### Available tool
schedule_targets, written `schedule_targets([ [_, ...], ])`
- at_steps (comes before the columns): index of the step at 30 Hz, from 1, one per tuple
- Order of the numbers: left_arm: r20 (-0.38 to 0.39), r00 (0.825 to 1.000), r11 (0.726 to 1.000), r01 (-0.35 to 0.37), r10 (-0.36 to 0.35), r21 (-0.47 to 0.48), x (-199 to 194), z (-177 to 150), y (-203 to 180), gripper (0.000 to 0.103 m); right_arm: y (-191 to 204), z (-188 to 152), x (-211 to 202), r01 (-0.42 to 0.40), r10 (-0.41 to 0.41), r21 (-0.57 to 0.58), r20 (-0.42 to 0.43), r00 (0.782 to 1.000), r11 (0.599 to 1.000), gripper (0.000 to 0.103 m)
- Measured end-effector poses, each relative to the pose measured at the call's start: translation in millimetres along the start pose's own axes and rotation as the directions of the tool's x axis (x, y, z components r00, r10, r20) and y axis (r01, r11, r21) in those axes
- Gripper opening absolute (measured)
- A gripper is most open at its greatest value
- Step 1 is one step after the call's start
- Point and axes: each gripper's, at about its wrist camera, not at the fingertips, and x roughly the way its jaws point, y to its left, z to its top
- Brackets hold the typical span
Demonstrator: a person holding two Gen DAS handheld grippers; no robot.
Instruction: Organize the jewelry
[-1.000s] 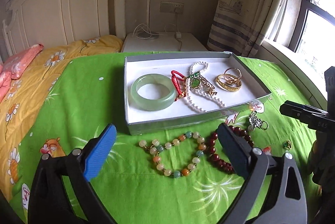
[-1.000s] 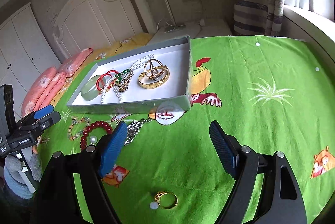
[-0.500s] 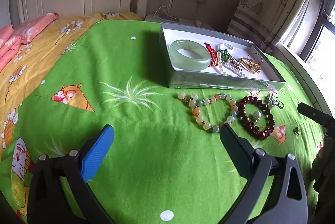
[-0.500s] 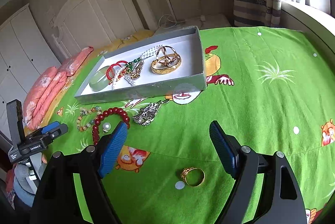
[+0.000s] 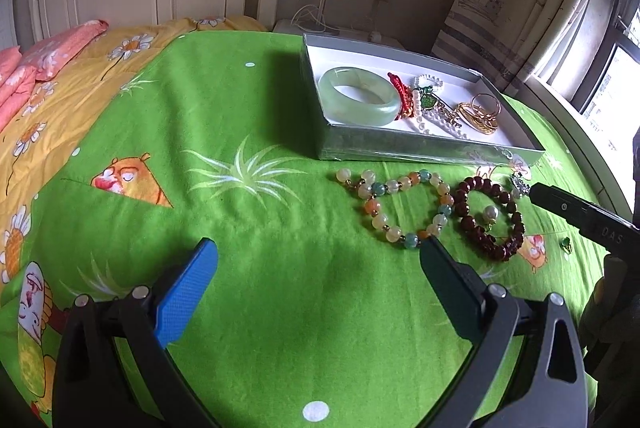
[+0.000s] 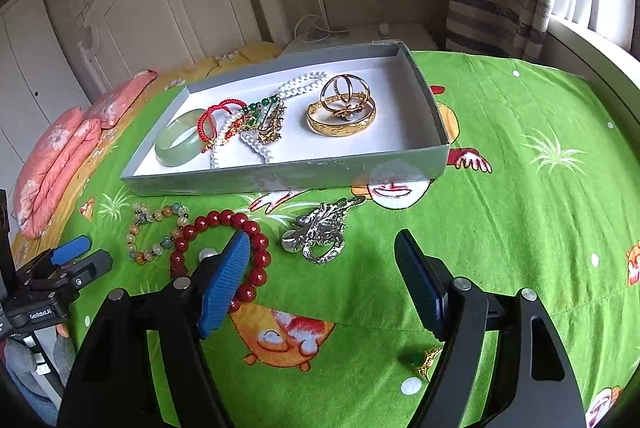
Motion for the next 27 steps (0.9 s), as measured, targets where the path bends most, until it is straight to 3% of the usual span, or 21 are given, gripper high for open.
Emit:
schedule_targets([
  [14,0.012,1.0,1.0,0.008,-0.008,0.017,-3.3,-1.7,-3.2,0.1,12.6,0.7,16.2,0.108,-0.11,-0.05,-0.043,0.993,0.993,0.061],
  [16,0.013,1.0,1.0,0.008,-0.009,0.022,-3.4,-1.6,-4.3,0.1,17.0,1.0,17.9,0.124,-0.127,-0.072,-0.043,0.991,0.99,0.058],
  [18,0.014,1.0,1.0,0.007,-0.008,0.023,-3.0,-1.5,-5.3,0.1,21.0,1.5,18.6,0.139,-0.143,-0.093,-0.039,0.989,0.986,0.047],
  [20,0.012,1.0,1.0,0.003,-0.003,0.023,-2.8,-1.7,-5.5,0.1,24.2,1.0,18.9,0.146,-0.151,-0.111,-0.034,0.988,0.983,0.04],
  [27,0.008,1.0,1.0,0.0,-0.001,0.025,-2.0,-1.8,-7.1,0.1,19.9,-2.1,12.4,0.113,-0.114,-0.095,-0.011,0.993,0.989,0.036],
])
